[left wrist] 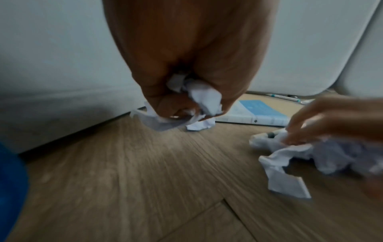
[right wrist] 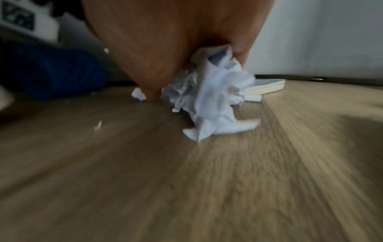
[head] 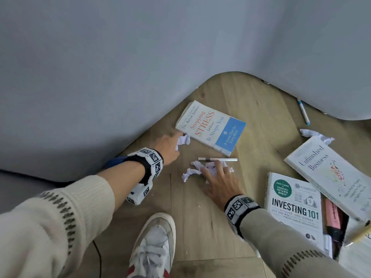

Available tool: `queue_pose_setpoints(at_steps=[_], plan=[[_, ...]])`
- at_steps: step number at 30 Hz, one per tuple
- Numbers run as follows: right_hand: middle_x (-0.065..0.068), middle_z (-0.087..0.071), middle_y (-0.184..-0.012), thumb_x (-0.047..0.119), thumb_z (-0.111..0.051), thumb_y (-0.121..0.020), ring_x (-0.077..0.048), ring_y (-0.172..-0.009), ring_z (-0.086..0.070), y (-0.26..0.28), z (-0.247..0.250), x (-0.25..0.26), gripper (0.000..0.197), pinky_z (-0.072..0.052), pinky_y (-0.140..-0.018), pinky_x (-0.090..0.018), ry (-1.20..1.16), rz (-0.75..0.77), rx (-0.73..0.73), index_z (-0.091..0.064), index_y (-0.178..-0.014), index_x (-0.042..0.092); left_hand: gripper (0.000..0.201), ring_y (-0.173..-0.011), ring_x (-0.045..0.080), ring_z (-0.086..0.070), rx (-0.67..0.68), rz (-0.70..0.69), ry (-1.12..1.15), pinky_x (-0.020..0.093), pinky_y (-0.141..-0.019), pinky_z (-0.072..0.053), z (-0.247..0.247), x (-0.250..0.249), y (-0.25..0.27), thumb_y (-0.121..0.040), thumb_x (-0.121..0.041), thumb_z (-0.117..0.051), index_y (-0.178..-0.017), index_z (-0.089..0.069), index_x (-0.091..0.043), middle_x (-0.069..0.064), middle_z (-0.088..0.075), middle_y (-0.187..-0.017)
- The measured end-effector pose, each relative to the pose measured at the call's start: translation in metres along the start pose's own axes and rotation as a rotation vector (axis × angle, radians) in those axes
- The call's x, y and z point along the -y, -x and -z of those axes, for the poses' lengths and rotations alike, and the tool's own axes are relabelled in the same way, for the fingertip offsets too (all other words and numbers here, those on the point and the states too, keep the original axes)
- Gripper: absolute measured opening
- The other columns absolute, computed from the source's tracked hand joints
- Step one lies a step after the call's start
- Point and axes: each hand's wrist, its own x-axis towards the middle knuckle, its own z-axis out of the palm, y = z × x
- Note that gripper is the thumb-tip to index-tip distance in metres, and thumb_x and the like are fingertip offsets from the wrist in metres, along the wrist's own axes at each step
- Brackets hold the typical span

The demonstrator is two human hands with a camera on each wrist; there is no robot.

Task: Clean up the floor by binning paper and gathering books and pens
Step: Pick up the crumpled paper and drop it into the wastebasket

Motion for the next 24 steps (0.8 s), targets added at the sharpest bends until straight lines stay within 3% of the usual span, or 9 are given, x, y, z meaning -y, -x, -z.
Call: queue_pose_setpoints(at_steps=[3, 5, 8, 10, 12, 16, 19, 22, 24], plan=[[-0.016, -0.058, -0.106, 0.041, -0.079, -0.059, -0.034, -0.079, -0.060, 0.000, -0.010, -0.009, 0.059, -0.052, -0.049, -0.037, 0.021, 0.027, 0.030, -0.049, -0.107, 0.025, 0.066, -0.098, 0.036, -0.059, 0.039, 0.033, -0.027, 0.035, -0.075, -0.045, -0.014, -0.004, -0.014, -0.094, -0.018, -0.051, -0.148, -0.017, -0.032, 0.018, -0.043, -0.127], [-0.015, -0.059, -0.094, 0.032, -0.083, -0.059, -0.034, -0.071, -0.060, 0.002, -0.014, -0.017, 0.053, -0.050, -0.048, -0.036, 0.020, 0.082, -0.004, -0.044, -0.094, 0.021, 0.055, -0.089, 0.035, -0.061, 0.032, 0.033, -0.119, 0.035, -0.068, -0.046, -0.023, -0.008, -0.022, -0.095, -0.013, -0.048, -0.143, -0.026, -0.027, 0.018, -0.040, -0.126], [-0.011, -0.057, -0.081, 0.023, -0.083, -0.062, -0.028, -0.058, -0.055, 0.006, -0.019, -0.029, 0.041, -0.033, -0.037, -0.025, 0.015, 0.101, -0.065, -0.048, -0.082, 0.019, 0.029, -0.088, 0.035, -0.063, -0.016, -0.007, -0.211, 0.035, -0.063, -0.042, -0.031, -0.016, -0.026, -0.097, -0.013, -0.044, -0.126, -0.041, -0.013, 0.017, -0.046, -0.119], [-0.010, -0.055, -0.071, 0.024, -0.072, -0.076, -0.031, -0.052, -0.056, 0.002, -0.017, -0.034, 0.020, -0.035, -0.033, -0.027, -0.035, 0.051, -0.066, -0.055, -0.073, 0.014, 0.022, -0.089, 0.035, -0.064, -0.057, -0.030, -0.209, 0.034, -0.062, -0.039, -0.037, -0.014, -0.025, -0.100, -0.021, -0.041, -0.119, -0.045, -0.011, 0.016, -0.048, -0.114], [-0.010, -0.054, -0.067, 0.025, -0.059, -0.084, -0.035, -0.051, -0.057, 0.004, -0.013, -0.035, 0.023, -0.041, -0.035, -0.034, -0.135, -0.003, -0.049, -0.056, -0.068, 0.009, 0.023, -0.089, 0.035, -0.062, -0.066, -0.036, -0.137, 0.034, -0.063, -0.037, -0.046, -0.009, -0.020, -0.101, -0.027, -0.040, -0.114, -0.049, -0.010, 0.014, -0.051, -0.108], [-0.001, -0.051, -0.081, 0.017, -0.064, -0.080, -0.027, -0.064, -0.052, 0.018, 0.012, -0.045, 0.018, -0.037, -0.058, -0.030, -0.433, -0.149, -0.108, -0.047, -0.083, 0.014, 0.024, -0.072, 0.030, -0.055, -0.176, -0.132, 0.074, 0.031, -0.062, -0.033, -0.055, -0.003, -0.009, -0.096, -0.021, -0.046, -0.083, -0.058, -0.005, 0.010, -0.055, -0.079], [-0.002, -0.056, -0.090, 0.021, -0.067, -0.080, -0.025, -0.072, -0.057, 0.021, 0.026, -0.056, 0.033, -0.045, -0.065, -0.032, -0.585, -0.247, -0.186, -0.048, -0.107, 0.017, 0.036, -0.057, 0.020, -0.042, -0.220, -0.246, 0.180, 0.029, -0.057, -0.031, -0.056, -0.008, 0.003, -0.091, -0.033, -0.058, -0.064, -0.044, -0.014, -0.001, -0.043, -0.062], [-0.008, -0.048, -0.109, 0.014, -0.067, -0.077, -0.023, -0.088, -0.053, 0.022, 0.035, -0.062, 0.053, -0.043, -0.076, -0.031, -0.629, -0.352, -0.218, -0.046, -0.126, 0.013, 0.059, -0.062, 0.016, -0.048, -0.064, -0.258, -0.025, 0.030, -0.058, -0.044, -0.058, -0.013, 0.021, -0.075, -0.077, -0.050, -0.083, -0.043, -0.018, -0.001, -0.046, -0.093], [-0.011, -0.042, -0.122, 0.016, -0.068, -0.077, -0.019, -0.096, -0.048, 0.022, 0.036, -0.067, 0.057, -0.039, -0.081, -0.027, -0.636, -0.417, -0.197, -0.045, -0.129, 0.007, 0.075, -0.063, 0.015, -0.052, -0.051, -0.232, -0.234, 0.029, -0.057, -0.047, -0.065, -0.010, 0.031, -0.068, -0.087, -0.040, -0.093, -0.046, -0.017, 0.005, -0.044, -0.105]])
